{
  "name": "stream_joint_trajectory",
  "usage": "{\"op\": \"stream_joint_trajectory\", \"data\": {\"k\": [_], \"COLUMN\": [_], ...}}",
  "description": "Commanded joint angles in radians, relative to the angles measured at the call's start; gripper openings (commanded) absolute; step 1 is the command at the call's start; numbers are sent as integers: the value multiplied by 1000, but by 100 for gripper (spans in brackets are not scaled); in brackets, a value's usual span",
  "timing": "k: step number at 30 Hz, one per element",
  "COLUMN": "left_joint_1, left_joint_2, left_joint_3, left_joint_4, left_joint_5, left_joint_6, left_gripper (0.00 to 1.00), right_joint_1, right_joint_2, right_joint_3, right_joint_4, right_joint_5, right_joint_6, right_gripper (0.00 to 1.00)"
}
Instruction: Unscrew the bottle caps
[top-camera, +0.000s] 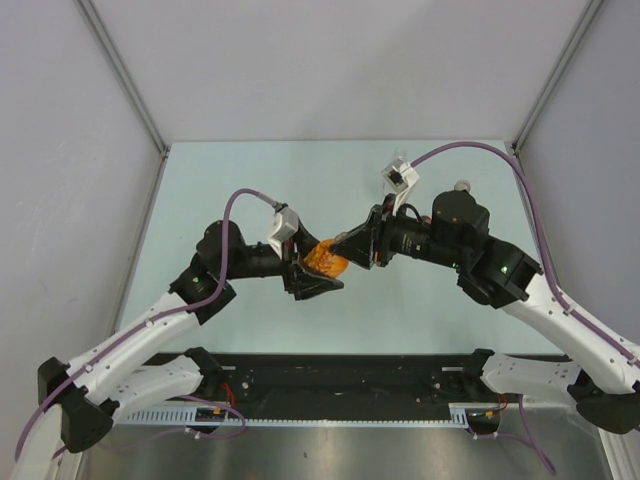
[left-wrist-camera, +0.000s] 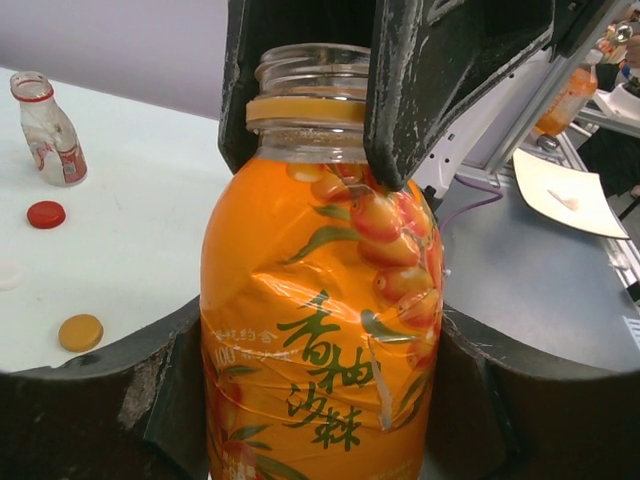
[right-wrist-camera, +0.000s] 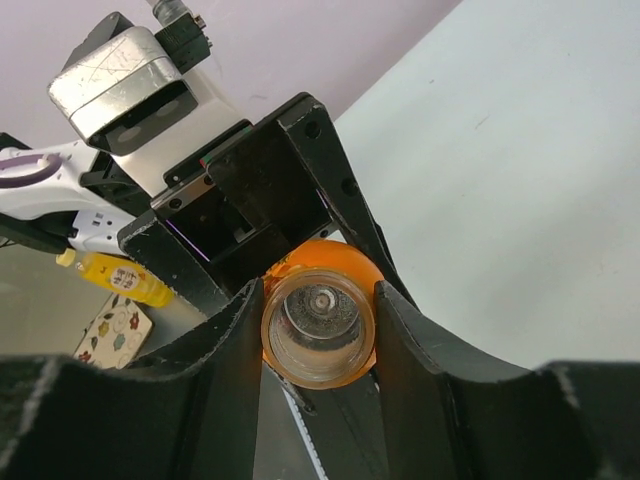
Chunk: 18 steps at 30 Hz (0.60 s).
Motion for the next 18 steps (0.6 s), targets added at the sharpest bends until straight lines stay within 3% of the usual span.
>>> {"op": "stream_joint_trajectory", "data": {"k": [1, 2, 4, 9, 16, 18], "left_joint_1": [-3, -3, -1, -1, -1, -1], "left_joint_2": [2, -1, -17, -93, -175, -185], "left_joint_3": [100, 112, 112, 86, 59, 40], "left_joint_4": [-122, -137, -168, -234, -351, -384], "left_joint_5": [-100, -121, -239, -453, -749, -849], "left_joint_6": [53, 55, 37, 6, -12, -15], "left_gripper": [72, 77, 99, 100, 100, 100], "right_joint_1": [10, 8, 10, -3, -26, -50], "right_joint_2": [-24, -28, -35, -58, -12, 13], "right_joint_3": [5, 7, 7, 12, 48, 51], "right_joint_4": [5, 8, 8, -9, -133, -162], "right_joint_5": [32, 40, 84, 201, 601, 651], "right_joint_6": [-12, -15, -19, -36, -82, -85], "right_gripper": [0, 0, 0, 0, 0, 0]}}
